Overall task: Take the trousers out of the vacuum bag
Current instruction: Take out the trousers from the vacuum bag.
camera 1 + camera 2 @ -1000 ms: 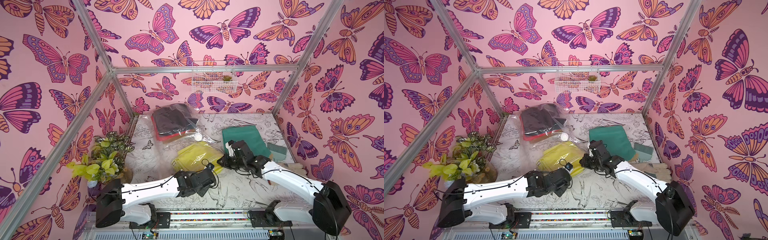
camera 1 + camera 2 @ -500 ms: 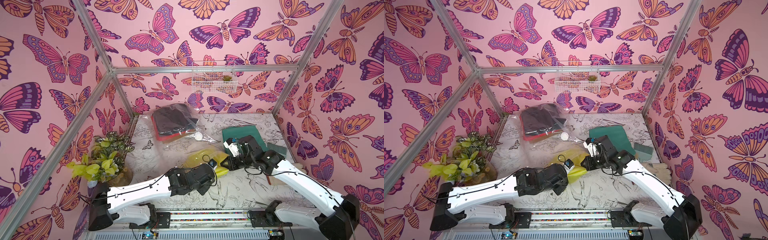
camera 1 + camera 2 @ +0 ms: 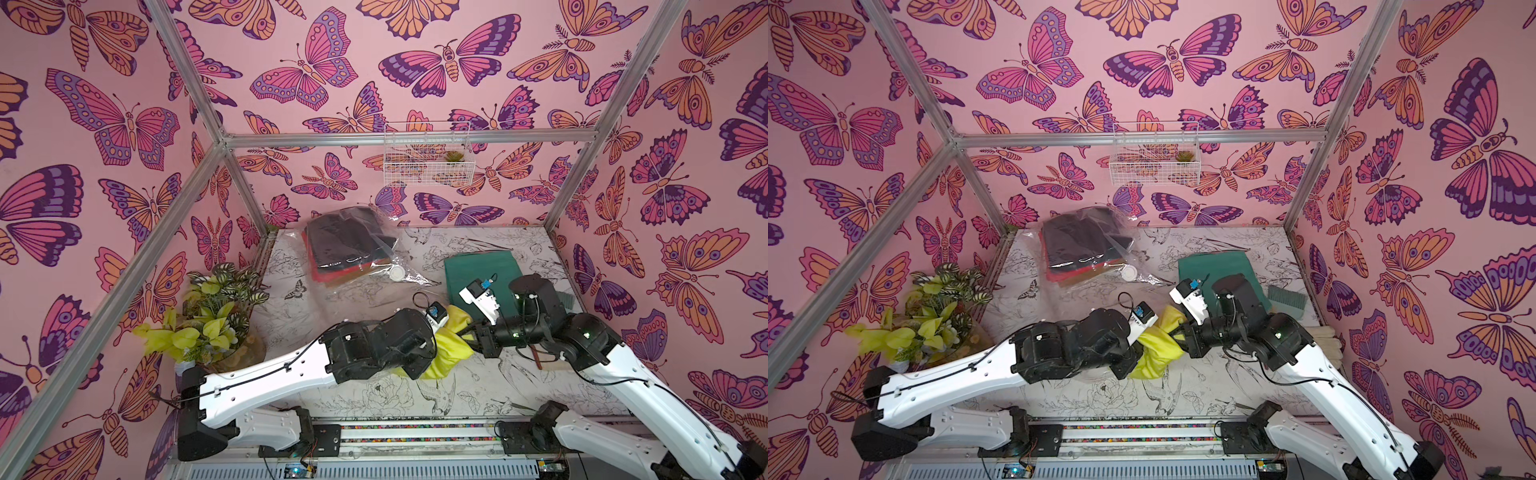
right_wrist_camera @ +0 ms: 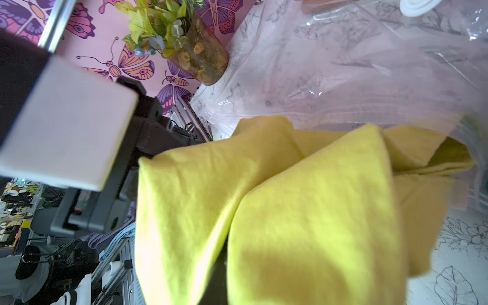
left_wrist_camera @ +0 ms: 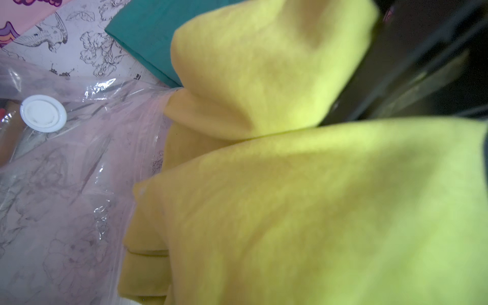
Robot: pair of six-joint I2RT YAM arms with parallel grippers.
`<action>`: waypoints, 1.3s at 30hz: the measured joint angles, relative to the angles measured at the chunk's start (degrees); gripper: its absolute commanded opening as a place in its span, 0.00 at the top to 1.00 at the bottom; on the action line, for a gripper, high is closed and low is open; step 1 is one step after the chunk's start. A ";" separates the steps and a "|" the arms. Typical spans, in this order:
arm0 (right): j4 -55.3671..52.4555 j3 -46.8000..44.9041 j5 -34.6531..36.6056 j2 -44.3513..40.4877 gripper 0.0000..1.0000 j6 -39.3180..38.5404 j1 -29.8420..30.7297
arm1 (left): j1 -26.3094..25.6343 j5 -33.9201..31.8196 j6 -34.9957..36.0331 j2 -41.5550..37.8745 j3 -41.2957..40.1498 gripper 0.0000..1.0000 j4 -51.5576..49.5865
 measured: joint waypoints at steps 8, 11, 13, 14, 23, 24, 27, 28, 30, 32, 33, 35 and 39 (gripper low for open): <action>0.04 4.09 1.51 1.64 1.00 0.07 -0.48 | 0.48 -2.43 3.26 5.53 5.99 1.00 -0.04; -0.83 6.99 2.95 2.64 1.00 0.02 -0.70 | 1.20 -2.36 4.17 6.78 8.76 1.00 -0.50; -1.53 9.55 4.33 2.93 1.00 -0.04 -0.81 | 1.60 -2.32 4.94 7.34 11.06 1.00 -0.55; -1.75 10.60 4.83 2.97 1.00 -0.07 -0.81 | 1.73 -2.27 5.27 7.50 12.00 1.00 -0.55; -4.20 20.35 7.76 3.02 1.00 -0.35 -1.18 | 2.40 -0.15 8.04 8.90 20.85 1.00 -0.35; -4.52 21.16 8.13 3.02 1.00 -0.46 -1.18 | 2.45 0.24 8.28 9.20 21.75 1.00 -0.28; -4.70 22.91 8.92 2.82 1.00 -0.50 -1.18 | 2.58 1.14 8.94 9.81 23.76 1.00 -0.04; -4.70 23.50 9.11 2.71 1.00 -0.50 -1.20 | 2.69 1.66 9.14 9.99 24.48 1.00 0.11; -4.68 24.65 9.25 2.34 1.00 -0.48 -1.22 | 2.78 2.78 9.35 10.14 25.55 1.00 0.74; -4.63 25.53 9.25 1.70 1.00 -0.48 -1.22 | 2.78 4.07 9.57 10.14 26.34 1.00 1.64; -4.59 25.86 9.25 1.29 1.00 -0.46 -1.22 | 2.78 4.79 9.77 10.14 26.60 1.00 2.21; -4.37 26.12 9.57 0.50 1.00 -0.44 -1.22 | 2.75 5.92 10.25 10.14 27.02 1.00 3.13; -4.04 26.14 11.58 -0.44 1.00 -0.02 -1.18 | 2.75 6.71 10.86 10.56 27.28 1.00 4.79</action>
